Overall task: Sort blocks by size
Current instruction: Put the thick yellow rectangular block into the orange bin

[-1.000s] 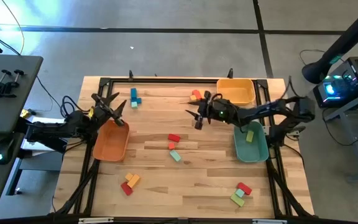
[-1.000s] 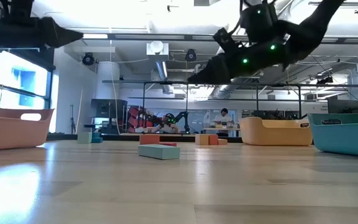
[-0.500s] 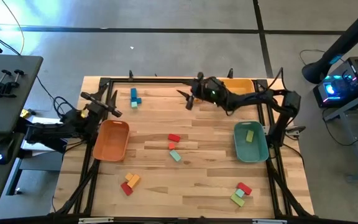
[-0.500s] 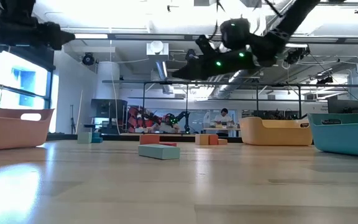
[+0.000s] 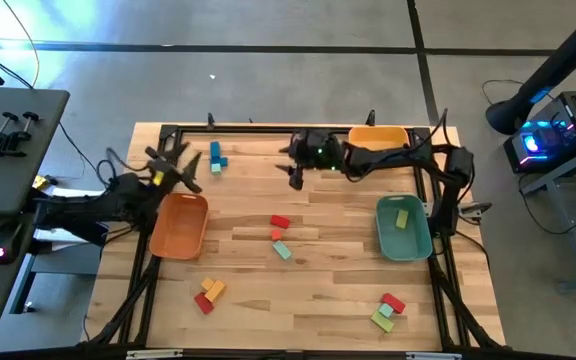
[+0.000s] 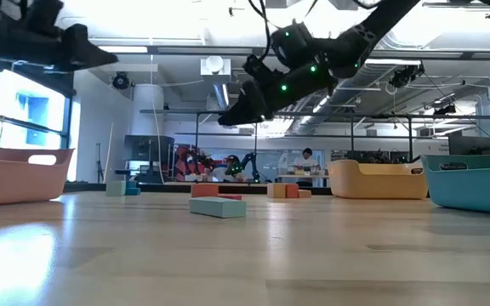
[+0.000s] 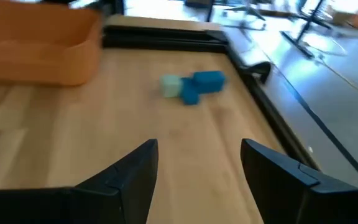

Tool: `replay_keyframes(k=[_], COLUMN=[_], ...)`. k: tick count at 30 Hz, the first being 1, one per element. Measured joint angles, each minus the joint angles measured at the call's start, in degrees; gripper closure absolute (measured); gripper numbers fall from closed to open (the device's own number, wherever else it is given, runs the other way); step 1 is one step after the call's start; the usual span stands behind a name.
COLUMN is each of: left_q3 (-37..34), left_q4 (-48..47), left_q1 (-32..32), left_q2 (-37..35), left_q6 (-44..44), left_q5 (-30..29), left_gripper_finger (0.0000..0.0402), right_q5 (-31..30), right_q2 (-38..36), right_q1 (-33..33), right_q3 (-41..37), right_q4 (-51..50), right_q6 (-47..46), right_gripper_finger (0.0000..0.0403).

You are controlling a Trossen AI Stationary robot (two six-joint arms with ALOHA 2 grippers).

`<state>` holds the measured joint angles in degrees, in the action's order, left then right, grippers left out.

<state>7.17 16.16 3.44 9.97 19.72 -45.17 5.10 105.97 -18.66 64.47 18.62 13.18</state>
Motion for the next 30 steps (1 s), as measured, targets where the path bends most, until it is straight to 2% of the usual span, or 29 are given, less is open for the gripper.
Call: replay_keyframes(k=[7, 10, 14, 19, 23, 26, 30], left_q3=[9.4, 16.2, 26.2, 40.9, 50.9, 52.3, 51.7], left_q4=[-2.8, -8.9, -20.1, -42.6, -61.6, -66.4, -66.9], left_q1=[-8.1, -14.0, -22.2, -30.7, -35.0, -38.2, -41.8], left_q2=[14.3, 21.9, 33.9, 49.8, 60.4, 64.5, 67.2], left_q6=[-3.0, -4.1, -9.6, -27.8, -47.9, -58.7, -66.4], left_q5=[13.1, 13.4, 10.1, 8.7, 16.8, 22.7, 25.0], left_gripper_finger=[0.0241, 0.0249, 0.0260, 0.0277, 0.0293, 0.0311, 0.0339], right_q5=[-5.1, -7.1, -11.5, -16.6, -17.6, -18.9, -22.1], right_q2=[-1.0, -2.6, -4.9, -6.9, -6.7, -6.6, -6.5], right_q1=[7.4, 10.2, 13.2, 16.9, 19.4, 21.1, 22.4], right_q3=[0.0, 0.0, 0.0, 0.0, 0.0, -0.1, -0.1], right_q4=[-1.5, -2.7, -6.2, -12.9, -14.4, -16.2, -15.7], right_q6=[1.0, 3.3, 3.7, 1.0, -1.1, -1.6, 0.3], right_gripper_finger=[0.0176, 0.0176, 0.0176, 0.0176, 0.0176, 0.0176, 0.0176])
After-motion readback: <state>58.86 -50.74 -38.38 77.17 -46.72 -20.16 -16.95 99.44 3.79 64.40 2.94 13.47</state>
